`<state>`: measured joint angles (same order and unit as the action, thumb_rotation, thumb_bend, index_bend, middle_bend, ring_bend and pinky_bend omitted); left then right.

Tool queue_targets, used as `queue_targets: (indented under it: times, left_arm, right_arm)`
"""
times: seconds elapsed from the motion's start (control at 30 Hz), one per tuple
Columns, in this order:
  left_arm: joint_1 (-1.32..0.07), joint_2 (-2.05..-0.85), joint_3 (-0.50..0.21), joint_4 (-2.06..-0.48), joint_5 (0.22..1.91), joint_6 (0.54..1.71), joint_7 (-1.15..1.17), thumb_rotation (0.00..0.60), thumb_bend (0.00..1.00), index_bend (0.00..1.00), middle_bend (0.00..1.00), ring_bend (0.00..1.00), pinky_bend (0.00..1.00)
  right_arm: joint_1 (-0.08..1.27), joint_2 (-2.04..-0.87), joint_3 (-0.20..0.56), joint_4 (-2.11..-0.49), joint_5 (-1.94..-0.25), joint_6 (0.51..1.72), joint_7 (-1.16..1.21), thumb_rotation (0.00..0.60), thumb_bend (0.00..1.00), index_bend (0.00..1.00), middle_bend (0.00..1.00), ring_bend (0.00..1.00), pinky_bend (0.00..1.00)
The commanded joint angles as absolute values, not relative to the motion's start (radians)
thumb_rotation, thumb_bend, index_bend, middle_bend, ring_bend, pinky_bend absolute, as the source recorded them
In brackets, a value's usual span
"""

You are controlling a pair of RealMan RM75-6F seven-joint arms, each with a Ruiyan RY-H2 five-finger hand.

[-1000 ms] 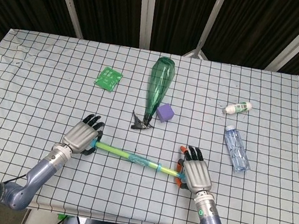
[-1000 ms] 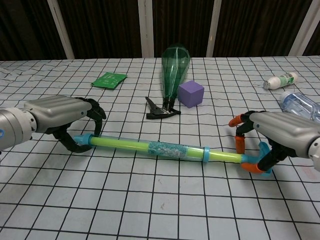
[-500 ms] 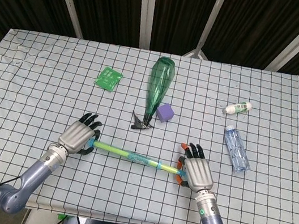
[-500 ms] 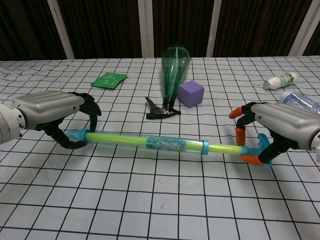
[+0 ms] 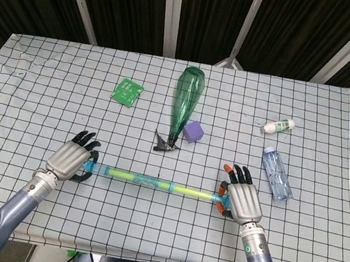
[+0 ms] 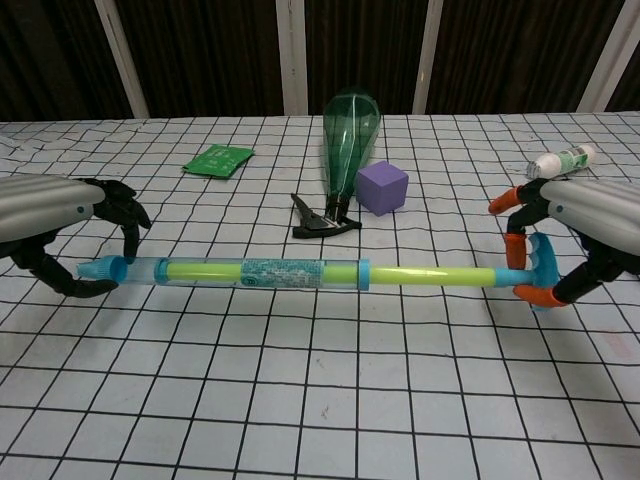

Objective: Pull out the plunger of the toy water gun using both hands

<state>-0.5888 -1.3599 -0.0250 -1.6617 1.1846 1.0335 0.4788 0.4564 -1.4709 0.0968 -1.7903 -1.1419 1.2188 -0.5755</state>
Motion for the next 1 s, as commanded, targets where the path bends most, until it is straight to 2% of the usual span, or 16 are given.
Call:
queue_targets:
  times: [0.03, 0.57, 1.0]
  left_arm:
    - [-0.575, -1.334, -0.013, -1.668, 1.201, 1.044, 0.458, 0.6, 0.53, 0.6, 0.18, 0.0, 0.0]
    - [-0.542, -1.252, 0.012, -1.679, 1.25, 1.062, 0.407, 0.6, 0.53, 0.6, 0.18, 0.0, 0.0]
    - [-0.53, -1.235, 0.014, -1.67, 1.255, 1.057, 0.408, 0.6, 0.53, 0.61, 0.18, 0.0, 0.0]
  right_arm:
    - [0.452, -1.454, 0.098, -1.799, -1.144, 1.225, -0.57, 0.6, 0.43, 0.67, 0.17, 0.0, 0.0]
    - [0.44, -1.395, 0.109, -1.794, -1.125, 1.233, -0.547, 0.6, 0.43, 0.67, 0.17, 0.0, 0.0]
    - [0.44, -1.363, 0.119, -1.781, -1.114, 1.225, -0.521, 0.6, 0.43, 0.67, 0.17, 0.0, 0.0]
